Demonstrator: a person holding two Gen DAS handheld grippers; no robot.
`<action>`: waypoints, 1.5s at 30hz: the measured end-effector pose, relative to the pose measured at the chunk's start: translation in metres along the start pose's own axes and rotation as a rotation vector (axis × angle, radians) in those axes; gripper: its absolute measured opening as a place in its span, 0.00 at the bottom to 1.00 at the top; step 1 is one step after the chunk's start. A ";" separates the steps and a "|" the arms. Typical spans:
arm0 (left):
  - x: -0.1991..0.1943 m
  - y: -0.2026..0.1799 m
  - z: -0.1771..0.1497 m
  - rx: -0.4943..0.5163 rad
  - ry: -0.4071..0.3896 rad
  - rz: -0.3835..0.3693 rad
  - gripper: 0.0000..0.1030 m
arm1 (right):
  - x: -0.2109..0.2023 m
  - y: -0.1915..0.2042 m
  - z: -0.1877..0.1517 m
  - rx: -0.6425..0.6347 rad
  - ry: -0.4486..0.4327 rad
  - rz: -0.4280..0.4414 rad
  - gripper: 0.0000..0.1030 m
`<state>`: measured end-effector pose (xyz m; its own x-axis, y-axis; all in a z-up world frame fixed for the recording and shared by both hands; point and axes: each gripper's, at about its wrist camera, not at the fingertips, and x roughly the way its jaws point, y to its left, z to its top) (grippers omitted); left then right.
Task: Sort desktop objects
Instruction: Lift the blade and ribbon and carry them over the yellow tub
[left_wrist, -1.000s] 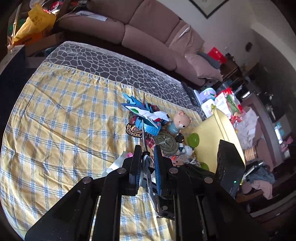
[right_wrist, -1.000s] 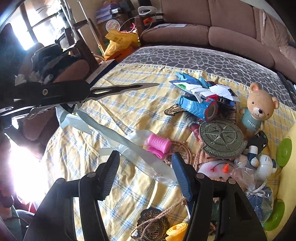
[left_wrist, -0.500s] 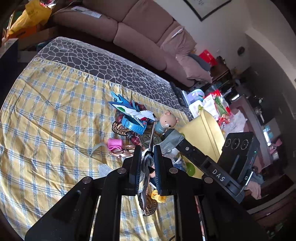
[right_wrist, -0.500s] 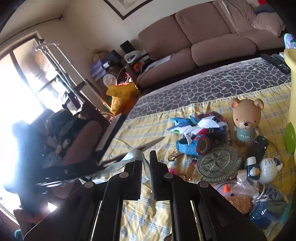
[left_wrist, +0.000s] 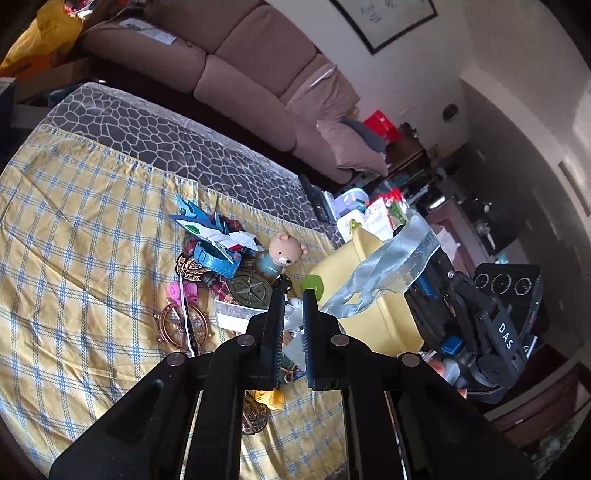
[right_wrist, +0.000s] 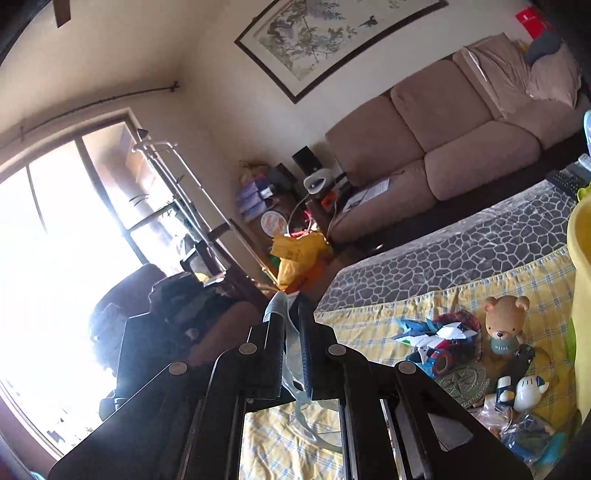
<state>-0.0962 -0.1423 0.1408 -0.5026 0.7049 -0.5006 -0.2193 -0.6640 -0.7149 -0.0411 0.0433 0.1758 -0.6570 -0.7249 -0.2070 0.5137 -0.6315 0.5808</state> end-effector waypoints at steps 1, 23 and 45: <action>0.001 0.000 0.000 0.002 -0.001 0.014 0.07 | -0.001 0.000 0.000 -0.003 0.003 -0.005 0.07; 0.130 0.026 -0.076 0.170 0.338 0.539 0.39 | -0.043 -0.001 0.025 -0.061 -0.050 -0.123 0.08; 0.060 -0.021 -0.035 0.106 0.109 0.311 0.10 | -0.132 0.013 0.065 -0.134 -0.186 -0.222 0.08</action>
<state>-0.0924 -0.0771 0.1090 -0.4677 0.4836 -0.7398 -0.1583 -0.8693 -0.4682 0.0160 0.1486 0.2615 -0.8445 -0.5102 -0.1630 0.4061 -0.8083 0.4264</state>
